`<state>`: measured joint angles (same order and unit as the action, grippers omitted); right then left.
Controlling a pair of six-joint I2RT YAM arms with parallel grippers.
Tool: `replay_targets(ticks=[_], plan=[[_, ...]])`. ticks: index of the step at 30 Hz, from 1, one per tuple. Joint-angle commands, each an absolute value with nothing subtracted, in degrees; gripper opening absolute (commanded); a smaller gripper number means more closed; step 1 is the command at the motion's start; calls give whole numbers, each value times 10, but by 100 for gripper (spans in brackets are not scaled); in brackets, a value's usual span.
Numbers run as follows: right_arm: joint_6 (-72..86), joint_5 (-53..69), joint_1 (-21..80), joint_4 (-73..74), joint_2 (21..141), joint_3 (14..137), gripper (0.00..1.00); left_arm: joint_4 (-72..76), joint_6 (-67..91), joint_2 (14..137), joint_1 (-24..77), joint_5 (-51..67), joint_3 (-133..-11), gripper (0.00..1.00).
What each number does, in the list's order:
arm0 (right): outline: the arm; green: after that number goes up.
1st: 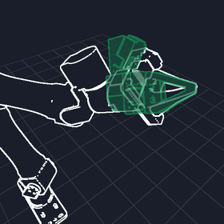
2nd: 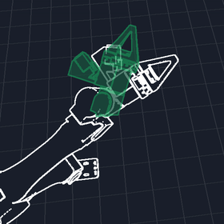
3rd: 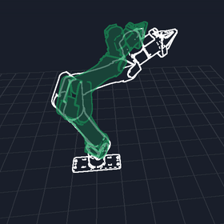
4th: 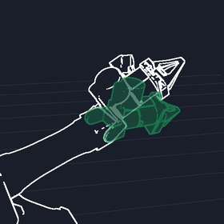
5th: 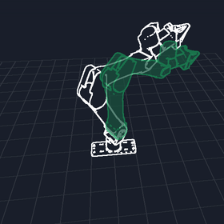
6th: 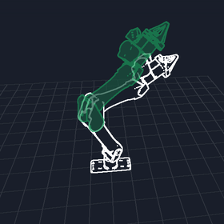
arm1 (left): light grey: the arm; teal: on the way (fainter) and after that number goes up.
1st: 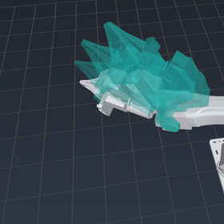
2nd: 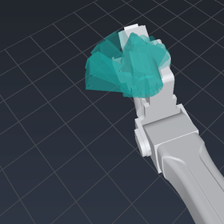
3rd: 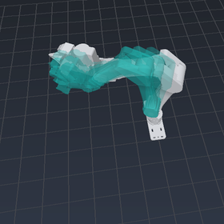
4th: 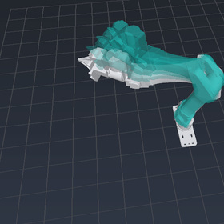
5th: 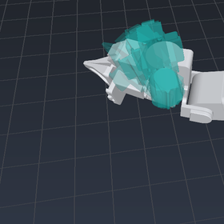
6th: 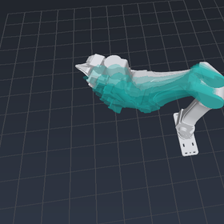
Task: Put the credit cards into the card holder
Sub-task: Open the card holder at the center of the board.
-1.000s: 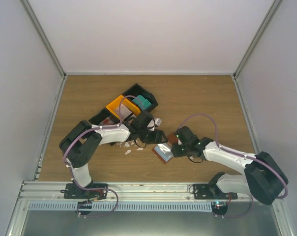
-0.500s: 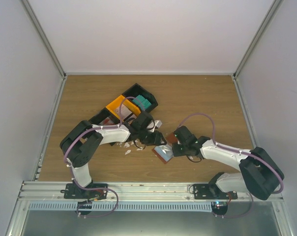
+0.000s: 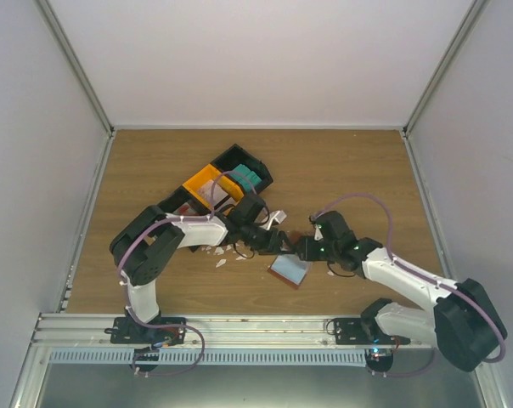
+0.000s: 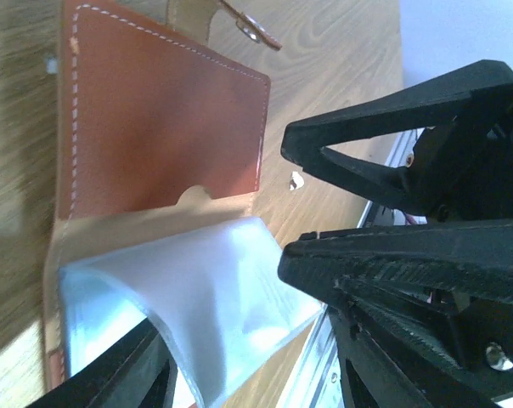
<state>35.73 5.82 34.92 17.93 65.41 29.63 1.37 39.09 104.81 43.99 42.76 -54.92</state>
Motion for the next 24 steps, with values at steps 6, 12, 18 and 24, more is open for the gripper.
replay_targets(ticks=[6,12,18,24], plan=[[377,55,310,176,559,283,54,105,424,1103,439,493,-587,53],[361,20,308,244,520,325,58,116,444,1107,439,493,-597,54],[345,22,308,297,518,374,57,106,452,1122,439,452,-617,54],[318,103,308,296,518,377,50,88,450,1155,445,399,-640,49]])
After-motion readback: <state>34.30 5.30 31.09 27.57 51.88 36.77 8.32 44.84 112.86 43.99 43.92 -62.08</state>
